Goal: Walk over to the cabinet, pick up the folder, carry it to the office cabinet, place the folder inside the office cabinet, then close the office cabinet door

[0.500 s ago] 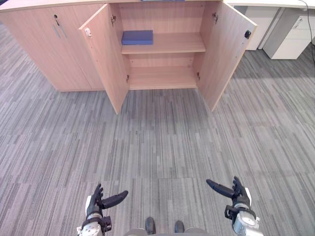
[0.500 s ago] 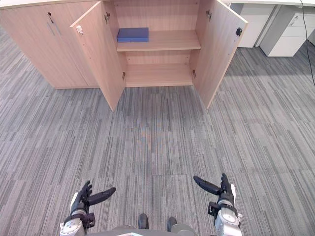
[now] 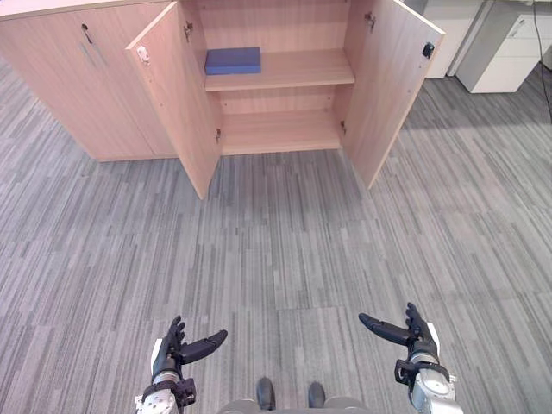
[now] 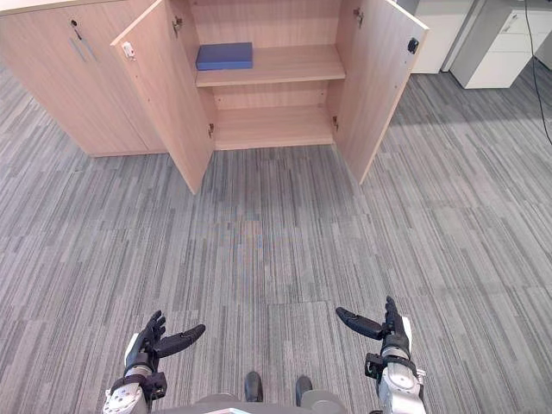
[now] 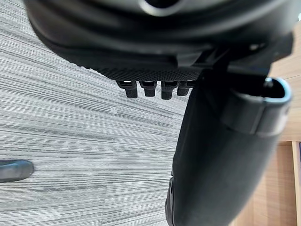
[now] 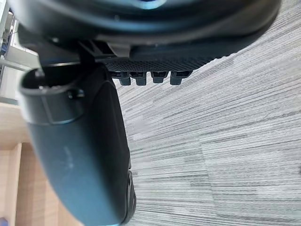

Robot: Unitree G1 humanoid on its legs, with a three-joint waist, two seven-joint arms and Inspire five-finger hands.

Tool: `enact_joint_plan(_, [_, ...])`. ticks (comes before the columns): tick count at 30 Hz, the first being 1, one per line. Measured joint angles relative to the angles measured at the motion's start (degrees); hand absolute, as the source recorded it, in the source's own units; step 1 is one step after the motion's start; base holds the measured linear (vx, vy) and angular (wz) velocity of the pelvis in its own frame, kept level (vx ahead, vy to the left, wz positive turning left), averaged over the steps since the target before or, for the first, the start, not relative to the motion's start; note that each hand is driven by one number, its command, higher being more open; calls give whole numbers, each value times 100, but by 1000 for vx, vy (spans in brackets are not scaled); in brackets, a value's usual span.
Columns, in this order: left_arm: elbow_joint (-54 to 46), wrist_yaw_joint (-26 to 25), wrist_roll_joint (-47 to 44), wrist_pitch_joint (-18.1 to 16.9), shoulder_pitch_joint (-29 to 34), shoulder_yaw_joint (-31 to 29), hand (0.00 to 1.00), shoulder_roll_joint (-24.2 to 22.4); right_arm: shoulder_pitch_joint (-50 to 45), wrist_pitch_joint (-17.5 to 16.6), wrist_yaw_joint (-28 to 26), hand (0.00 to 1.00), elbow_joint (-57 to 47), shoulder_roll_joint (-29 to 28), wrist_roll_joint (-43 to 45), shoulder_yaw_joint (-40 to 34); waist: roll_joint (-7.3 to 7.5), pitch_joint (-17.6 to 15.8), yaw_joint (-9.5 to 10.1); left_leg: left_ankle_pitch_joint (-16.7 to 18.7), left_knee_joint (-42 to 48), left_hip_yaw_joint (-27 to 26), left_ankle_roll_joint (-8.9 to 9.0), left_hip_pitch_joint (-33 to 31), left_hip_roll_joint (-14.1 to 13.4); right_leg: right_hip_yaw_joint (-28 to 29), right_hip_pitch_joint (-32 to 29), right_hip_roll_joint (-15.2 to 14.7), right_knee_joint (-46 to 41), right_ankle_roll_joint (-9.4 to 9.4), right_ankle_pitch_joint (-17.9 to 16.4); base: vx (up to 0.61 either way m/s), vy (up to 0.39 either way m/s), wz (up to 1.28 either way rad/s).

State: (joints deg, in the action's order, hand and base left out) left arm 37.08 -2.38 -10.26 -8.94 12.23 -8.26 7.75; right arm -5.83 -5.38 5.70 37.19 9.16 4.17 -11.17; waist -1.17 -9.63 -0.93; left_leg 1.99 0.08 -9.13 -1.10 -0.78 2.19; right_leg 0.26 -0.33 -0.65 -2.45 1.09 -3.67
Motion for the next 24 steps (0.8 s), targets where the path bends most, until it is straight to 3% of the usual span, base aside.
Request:
enact_joint_plan(3, [-96, -26, -73, 20, 24, 97, 100, -19, 161, 11, 75, 100, 1, 15, -4, 34, -52, -126, 39, 410, 705, -137, -71, -404, -68, 115, -196, -2, -209, 105, -106, 53, 16, -22])
enact_joint_plan(5, [-113, -27, -110, 41, 28, 96, 100, -32, 179, 22, 105, 100, 4, 23, -5, 32, -75, -177, 42, 691, 1061, -153, -89, -517, -81, 112, -324, -24, -595, 193, -361, 93, 40, -8])
enact_joint_plan(7, [-143, -49, -189, 47, 24, 94, 100, -27, 161, 59, 125, 100, 20, 22, -7, 37, -72, -211, 39, 1074, 1445, -136, -193, -558, -74, -56, -729, -97, -1789, 405, -797, 134, 76, 0])
enact_joint_plan(8, [-147, -58, -211, 48, 17, 96, 100, -23, 155, 61, 126, 100, 20, 20, -9, 38, -80, -224, 39, 1138, 1495, -112, -205, -542, -73, -139, -908, -127, -2230, 443, -839, 166, 76, 12])
enact_joint_plan(10, [-225, -143, -213, 56, -48, 175, 100, 61, 35, 73, 133, 100, 19, -3, -9, 56, 5, -341, -30, 1350, 1544, 127, -412, -244, 51, -459, -1616, -367, -4013, 387, -1017, 260, 59, 43])
enact_joint_plan(13, [-274, -245, -215, 65, -83, 223, 100, 86, 7, 89, 152, 100, 20, 1, -1, 156, 3, -475, -71, 1630, 1509, 359, -444, 139, 44, -749, -2103, -443, -3910, 227, -1297, 352, 18, 40])
enact_joint_plan(15, [-266, -270, -219, 73, -179, 224, 100, 80, 89, 89, 148, 100, 36, 14, 6, 260, -55, -615, -146, 1678, 1348, 502, -406, 383, -93, -975, -2327, -391, -3186, 160, -1226, 420, -33, 39])
enact_joint_plan(16, [-259, -271, -221, 75, -247, 252, 100, 80, 125, 89, 140, 100, 35, 14, 17, 296, -113, -657, -155, 1681, 1169, 569, -388, 516, -210, -1103, -2508, -302, -2661, 159, -1034, 545, -81, 49])
enact_joint_plan(18, [-186, -272, -218, 66, -507, 382, 100, 104, 146, 86, 134, 100, 34, 17, 34, 308, -190, -777, -243, 1661, 648, 840, -156, 984, -524, -1464, -2814, -190, -939, 118, 50, 622, -136, 70])
enact_joint_plan(19, [-124, -271, -218, 65, -572, 409, 100, 108, 134, 86, 134, 100, 33, 16, 35, 311, -153, -796, -286, 1688, 578, 895, -21, 1114, -556, -1512, -2872, -203, -627, 139, 334, 845, -258, 82])
enact_joint_plan(20, [20, -269, -208, 69, -635, 451, 100, 118, 70, 86, 137, 100, 2, 18, 33, 311, -59, -782, -345, 1815, 524, 982, 260, 1389, -577, -1539, -2933, -304, -184, 77, 800, 908, -301, 62])
enact_joint_plan(21, [148, -264, -205, 73, -657, 497, 100, 66, 40, 97, 135, 100, 10, 59, 31, 309, -100, -785, -410, 1951, 588, 1032, 530, 1634, -743, -1574, -2951, -309, -490, -365, 1971, 922, -290, 35])
enact_joint_plan(22, [205, -262, -205, 78, -718, 504, 100, 1, 170, 99, 135, 100, 23, 96, 31, 305, -257, -843, -393, 1913, 738, 1008, 651, 1631, -890, -1650, -3090, -172, -911, -507, 1677, 625, -191, 1])
enact_joint_plan(23, [225, -230, -188, 91, -790, 545, 100, 22, 296, 89, 133, 100, 5, 49, 29, 292, -276, -880, -411, 1632, 1037, 978, 1127, 1542, -1022, -1723, -3208, -183, -1468, -604, 1324, 563, -231, -7])
enact_joint_plan(24, [237, -206, -184, 109, -814, 590, 100, -42, 303, 90, 94, 100, -5, 21, 15, 270, -272, -885, -428, 1011, 1585, 992, 1400, 1466, -1038, -1789, -3103, -208, -1948, -630, 814, 714, -348, 12])
